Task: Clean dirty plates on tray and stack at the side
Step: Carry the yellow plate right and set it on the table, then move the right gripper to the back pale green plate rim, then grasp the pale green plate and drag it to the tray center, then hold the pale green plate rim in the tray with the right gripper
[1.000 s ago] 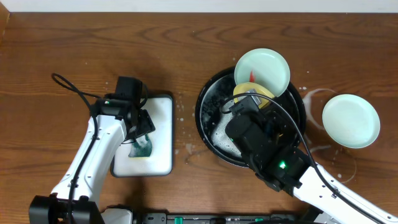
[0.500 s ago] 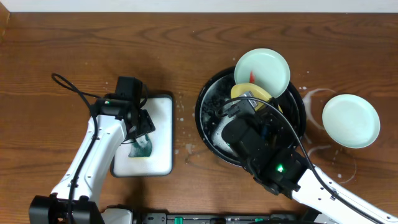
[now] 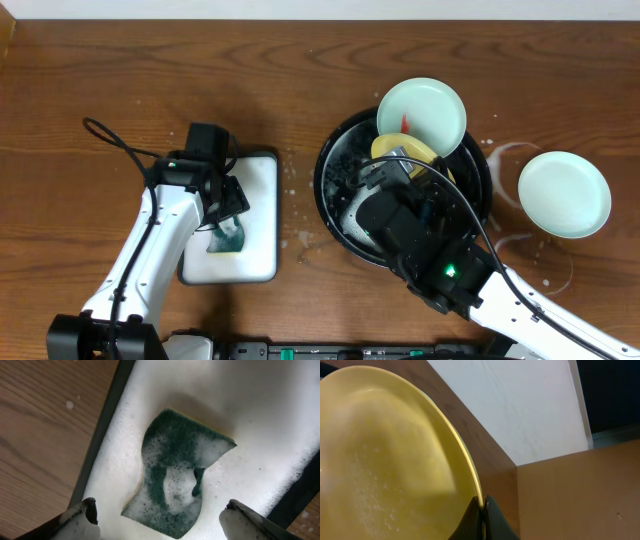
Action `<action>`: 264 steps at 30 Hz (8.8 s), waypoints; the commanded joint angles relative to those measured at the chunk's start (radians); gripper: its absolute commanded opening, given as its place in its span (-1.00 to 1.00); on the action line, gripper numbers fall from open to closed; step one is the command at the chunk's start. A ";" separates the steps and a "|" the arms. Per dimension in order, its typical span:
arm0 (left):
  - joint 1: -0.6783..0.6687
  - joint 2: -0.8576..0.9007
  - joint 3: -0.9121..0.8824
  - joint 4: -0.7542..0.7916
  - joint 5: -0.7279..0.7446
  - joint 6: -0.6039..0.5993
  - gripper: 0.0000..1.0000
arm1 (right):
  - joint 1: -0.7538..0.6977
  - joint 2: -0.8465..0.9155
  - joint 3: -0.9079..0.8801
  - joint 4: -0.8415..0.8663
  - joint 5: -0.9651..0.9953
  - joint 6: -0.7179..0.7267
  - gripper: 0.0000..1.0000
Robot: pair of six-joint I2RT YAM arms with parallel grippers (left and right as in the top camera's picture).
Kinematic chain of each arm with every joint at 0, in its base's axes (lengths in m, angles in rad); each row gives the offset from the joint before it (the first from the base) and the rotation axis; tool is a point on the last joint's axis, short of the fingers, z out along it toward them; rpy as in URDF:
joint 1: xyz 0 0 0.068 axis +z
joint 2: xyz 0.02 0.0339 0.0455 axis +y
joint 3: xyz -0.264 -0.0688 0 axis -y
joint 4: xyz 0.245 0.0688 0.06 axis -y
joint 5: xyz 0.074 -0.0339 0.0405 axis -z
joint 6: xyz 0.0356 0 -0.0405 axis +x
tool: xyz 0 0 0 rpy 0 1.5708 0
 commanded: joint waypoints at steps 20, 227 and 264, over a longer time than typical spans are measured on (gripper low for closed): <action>0.005 -0.002 -0.003 0.000 -0.002 0.006 0.65 | 0.004 -0.016 0.021 0.003 0.035 0.037 -0.98; 0.005 -0.002 -0.003 0.000 -0.002 0.006 0.66 | -0.674 0.580 0.086 0.259 -1.281 -0.140 -0.33; 0.005 -0.002 -0.003 0.000 -0.002 0.006 0.66 | -0.695 0.649 0.087 -0.340 -1.154 0.605 -0.98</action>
